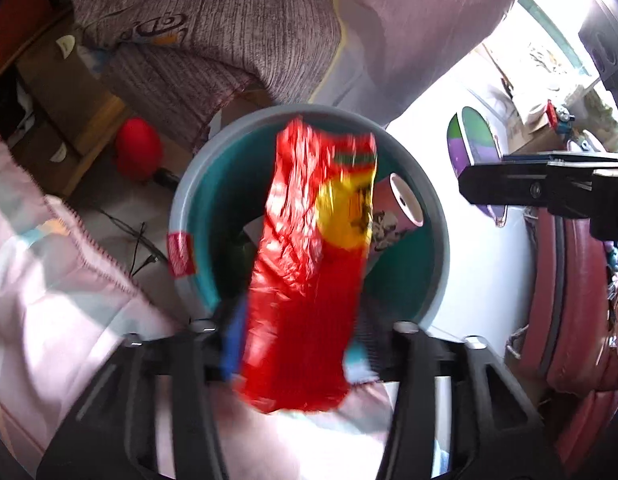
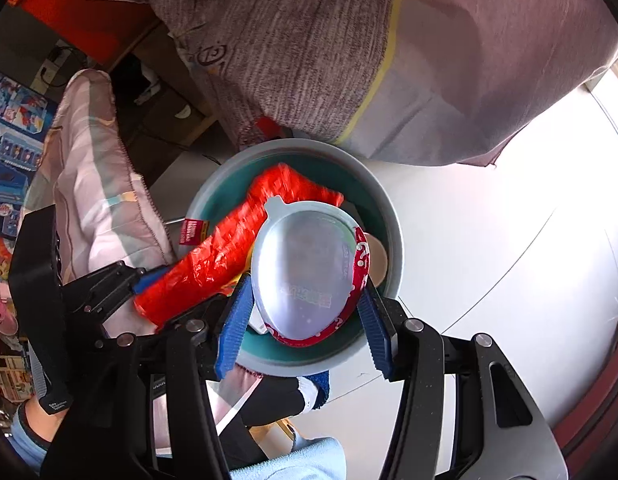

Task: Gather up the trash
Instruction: 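Open the left tool to drop the wrapper into the bin, then move both tools back over the bedsheet, right tool still holding the lid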

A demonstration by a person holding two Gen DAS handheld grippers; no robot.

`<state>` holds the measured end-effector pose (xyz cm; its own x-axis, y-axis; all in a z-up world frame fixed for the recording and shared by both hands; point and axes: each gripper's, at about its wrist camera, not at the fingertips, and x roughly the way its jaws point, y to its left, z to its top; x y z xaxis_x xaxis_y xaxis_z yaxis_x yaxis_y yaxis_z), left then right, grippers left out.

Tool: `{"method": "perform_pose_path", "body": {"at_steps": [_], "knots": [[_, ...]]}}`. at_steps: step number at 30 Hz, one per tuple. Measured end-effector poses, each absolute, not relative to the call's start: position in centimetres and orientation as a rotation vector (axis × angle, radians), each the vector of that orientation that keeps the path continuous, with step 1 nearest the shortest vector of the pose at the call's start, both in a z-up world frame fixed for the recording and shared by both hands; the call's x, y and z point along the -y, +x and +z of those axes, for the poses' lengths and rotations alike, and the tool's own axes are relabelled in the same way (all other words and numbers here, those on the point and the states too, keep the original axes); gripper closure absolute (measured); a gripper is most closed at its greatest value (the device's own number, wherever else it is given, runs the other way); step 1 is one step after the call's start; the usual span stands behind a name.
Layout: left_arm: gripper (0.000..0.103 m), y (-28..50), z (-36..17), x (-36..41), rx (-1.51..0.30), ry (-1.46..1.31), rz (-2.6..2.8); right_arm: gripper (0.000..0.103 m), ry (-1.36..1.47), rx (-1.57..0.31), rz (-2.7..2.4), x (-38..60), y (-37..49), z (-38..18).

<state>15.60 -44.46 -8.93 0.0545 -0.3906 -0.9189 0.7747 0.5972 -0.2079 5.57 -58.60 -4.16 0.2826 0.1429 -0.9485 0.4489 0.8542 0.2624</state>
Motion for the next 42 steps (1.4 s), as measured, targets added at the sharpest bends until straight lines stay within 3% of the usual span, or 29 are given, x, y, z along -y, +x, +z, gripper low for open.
{"method": "perform_pose_path", "body": {"at_steps": [9, 14, 16, 22, 32, 42], "knots": [[0.015, 16.4, -8.5, 42.9, -1.212, 0.360, -0.924, 0.053, 0.542, -1.326, -0.221, 58.1, 7.2, -5.3], [0.012, 16.6, -7.5, 40.9, -1.212, 0.313, -0.922, 0.050, 0.525, -1.356, -0.206, 56.9, 8.7, -6.0], [0.012, 16.5, -6.8, 40.0, -1.207, 0.301, -0.921, 0.038, 0.533, -1.366, -0.205, 56.6, 9.0, -6.2], [0.009, 16.3, -5.5, 37.5, -1.189, 0.260, -0.913, 0.030, 0.527, -1.369, -0.222, 55.6, 9.2, -5.7], [0.008, 15.7, -3.5, 33.3, -1.161, 0.215, -0.881, 0.028, 0.455, -1.358, -0.209, 51.9, 9.1, -2.9], [0.006, 14.4, -1.0, 24.2, -1.088, 0.181, -0.772, 0.025, 0.360, -1.335, -0.111, 43.6, 9.5, 0.3]]}}
